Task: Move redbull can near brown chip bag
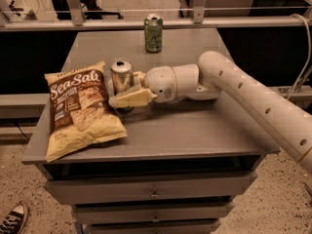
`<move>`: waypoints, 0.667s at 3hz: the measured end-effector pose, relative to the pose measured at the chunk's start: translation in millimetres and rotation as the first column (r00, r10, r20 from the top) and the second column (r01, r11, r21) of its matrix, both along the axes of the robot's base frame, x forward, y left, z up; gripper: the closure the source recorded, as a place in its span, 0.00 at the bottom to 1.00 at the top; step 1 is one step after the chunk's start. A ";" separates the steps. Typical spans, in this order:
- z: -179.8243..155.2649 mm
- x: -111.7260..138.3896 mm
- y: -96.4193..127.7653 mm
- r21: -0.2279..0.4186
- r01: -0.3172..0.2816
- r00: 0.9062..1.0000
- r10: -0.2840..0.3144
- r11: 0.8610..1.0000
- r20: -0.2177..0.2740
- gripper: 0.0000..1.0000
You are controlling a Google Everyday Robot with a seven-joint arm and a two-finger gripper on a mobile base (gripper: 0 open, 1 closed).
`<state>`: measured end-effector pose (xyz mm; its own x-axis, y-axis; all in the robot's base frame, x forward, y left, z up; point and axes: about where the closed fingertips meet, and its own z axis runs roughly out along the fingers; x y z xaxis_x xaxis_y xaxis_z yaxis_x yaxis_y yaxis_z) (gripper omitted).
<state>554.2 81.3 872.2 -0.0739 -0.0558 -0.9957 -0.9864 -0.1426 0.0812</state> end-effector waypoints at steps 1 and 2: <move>2.6 0.2 -5.0 -0.006 0.000 1.000 0.000 1.000 0.017 0.00; 4.5 2.2 -11.1 -0.013 0.010 1.000 -0.010 1.000 0.025 0.00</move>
Offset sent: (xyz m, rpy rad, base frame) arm 0.0215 -0.0893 0.0216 -0.0989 -0.1173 -0.1333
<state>556.4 70.3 876.7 -0.0497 -0.0680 -0.9964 -0.9895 -0.1321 0.0583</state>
